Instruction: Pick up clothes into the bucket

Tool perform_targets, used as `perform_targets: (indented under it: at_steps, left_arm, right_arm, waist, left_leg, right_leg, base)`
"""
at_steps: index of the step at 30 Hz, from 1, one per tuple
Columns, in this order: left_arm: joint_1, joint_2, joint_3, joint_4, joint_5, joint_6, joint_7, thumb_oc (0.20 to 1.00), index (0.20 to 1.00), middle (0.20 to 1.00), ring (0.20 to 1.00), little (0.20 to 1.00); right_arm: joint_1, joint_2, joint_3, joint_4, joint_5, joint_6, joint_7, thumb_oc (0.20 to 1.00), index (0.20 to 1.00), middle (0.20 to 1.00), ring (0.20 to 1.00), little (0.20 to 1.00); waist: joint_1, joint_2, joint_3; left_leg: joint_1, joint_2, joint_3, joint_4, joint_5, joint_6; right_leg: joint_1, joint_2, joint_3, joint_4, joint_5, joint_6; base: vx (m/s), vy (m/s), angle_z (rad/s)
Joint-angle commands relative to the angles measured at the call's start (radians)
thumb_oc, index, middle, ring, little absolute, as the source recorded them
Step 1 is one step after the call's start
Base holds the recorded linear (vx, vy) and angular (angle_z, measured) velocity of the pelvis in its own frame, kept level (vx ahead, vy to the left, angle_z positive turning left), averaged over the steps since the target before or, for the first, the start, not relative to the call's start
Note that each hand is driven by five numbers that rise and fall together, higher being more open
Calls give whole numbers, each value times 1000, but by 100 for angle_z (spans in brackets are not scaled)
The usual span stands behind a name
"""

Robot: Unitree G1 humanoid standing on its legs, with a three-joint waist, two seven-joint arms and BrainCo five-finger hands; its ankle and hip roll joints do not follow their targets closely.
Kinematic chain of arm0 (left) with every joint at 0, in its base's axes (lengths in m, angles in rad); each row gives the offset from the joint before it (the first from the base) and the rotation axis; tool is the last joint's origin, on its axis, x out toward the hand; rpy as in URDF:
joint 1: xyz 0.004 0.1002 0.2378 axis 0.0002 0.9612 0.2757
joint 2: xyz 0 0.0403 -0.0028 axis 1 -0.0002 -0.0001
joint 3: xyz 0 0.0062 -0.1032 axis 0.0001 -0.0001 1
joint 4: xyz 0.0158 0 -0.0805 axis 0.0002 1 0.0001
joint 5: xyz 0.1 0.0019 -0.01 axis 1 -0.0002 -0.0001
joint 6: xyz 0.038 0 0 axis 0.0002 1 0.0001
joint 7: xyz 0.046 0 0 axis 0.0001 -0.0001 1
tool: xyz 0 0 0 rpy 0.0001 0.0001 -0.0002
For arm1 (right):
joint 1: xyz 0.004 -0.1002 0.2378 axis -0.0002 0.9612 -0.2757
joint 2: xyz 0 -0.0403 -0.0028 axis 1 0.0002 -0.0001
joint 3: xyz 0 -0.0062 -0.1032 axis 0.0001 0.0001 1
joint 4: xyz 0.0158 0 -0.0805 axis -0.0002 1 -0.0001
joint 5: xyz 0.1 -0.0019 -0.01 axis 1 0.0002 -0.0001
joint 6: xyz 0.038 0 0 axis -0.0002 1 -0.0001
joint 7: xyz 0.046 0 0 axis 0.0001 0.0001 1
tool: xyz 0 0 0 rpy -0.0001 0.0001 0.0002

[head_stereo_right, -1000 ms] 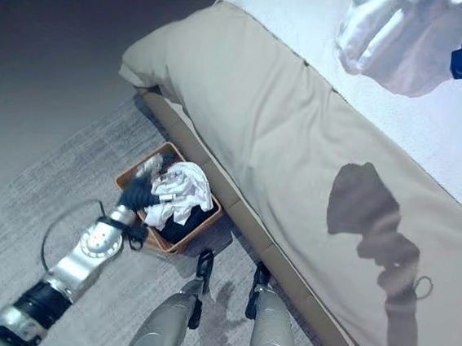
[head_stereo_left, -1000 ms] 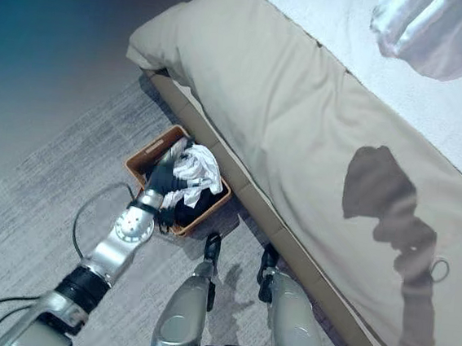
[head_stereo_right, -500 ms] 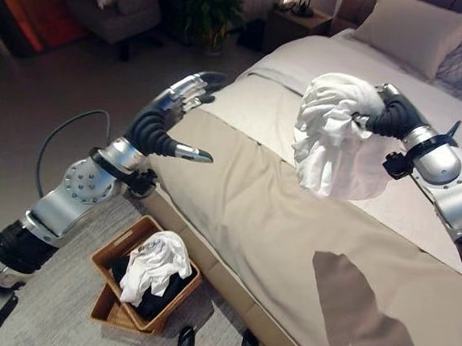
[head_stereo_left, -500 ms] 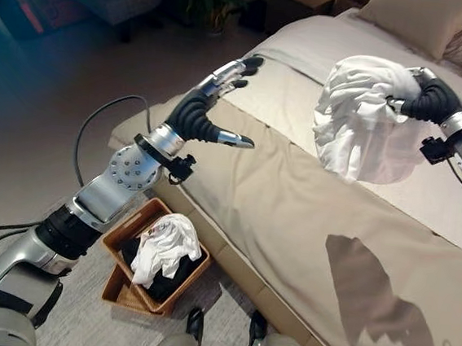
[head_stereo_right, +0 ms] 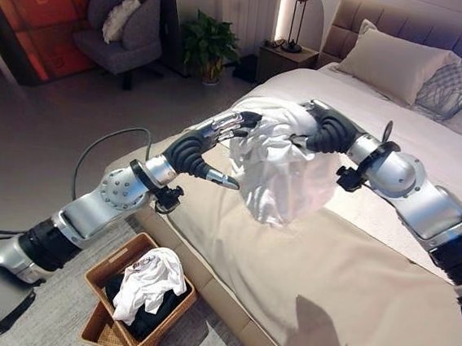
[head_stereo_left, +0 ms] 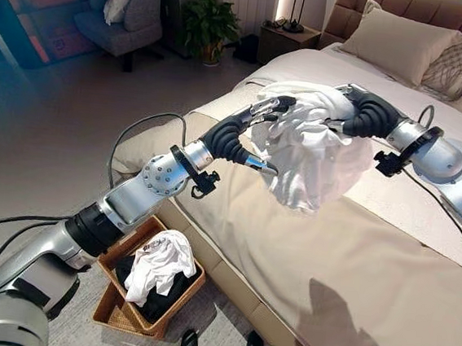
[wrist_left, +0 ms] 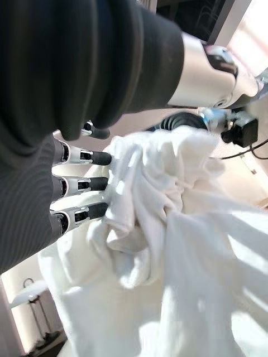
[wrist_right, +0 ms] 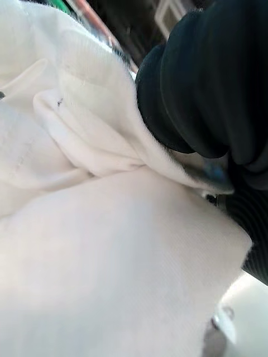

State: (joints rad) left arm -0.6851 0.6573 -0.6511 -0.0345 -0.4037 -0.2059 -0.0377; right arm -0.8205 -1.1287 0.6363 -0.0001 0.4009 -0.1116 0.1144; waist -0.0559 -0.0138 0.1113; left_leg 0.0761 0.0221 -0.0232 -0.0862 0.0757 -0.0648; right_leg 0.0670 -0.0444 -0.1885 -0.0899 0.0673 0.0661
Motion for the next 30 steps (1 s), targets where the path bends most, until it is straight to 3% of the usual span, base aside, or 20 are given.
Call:
perform_targets:
  at_steps: [1, 13, 30]
  left_arm:
    - [-39, -23, 3, 91, 79, -20, 38, 1000, 1000, 1000, 1000, 1000]
    - [23, -102, 92, 151, 262, -5, 109, 1000, 1000, 1000, 1000, 1000]
    - [82, -143, 140, 166, 371, 0, 122, 1000, 1000, 1000, 1000, 1000]
  right_arm:
    - [-47, 44, -36, -68, 73, -67, -7, 200, 200, 200, 200, 200]
    - [-14, 116, -49, -237, 181, -67, 72, 200, 200, 200, 200, 200]
    - [107, 212, -163, -167, 206, -58, 69, 200, 200, 200, 200, 200]
  waist:
    - [30, -72, -57]
    - [34, -80, -47]
    - [36, -83, -56]
  left_leg:
    - [9, -11, 4, 50, -94, 6]
    - [16, -12, -5, 53, -101, 13]
    - [31, -15, -18, 52, -111, 20]
  right_leg:
    - [24, -70, -35, 48, -41, 81]
    - [32, -72, -37, 59, -53, 79]
    - [51, -74, -39, 67, -67, 76]
  base:
    - [0, 0, 0]
    - [2, 2, -2]
    - [0, 0, 0]
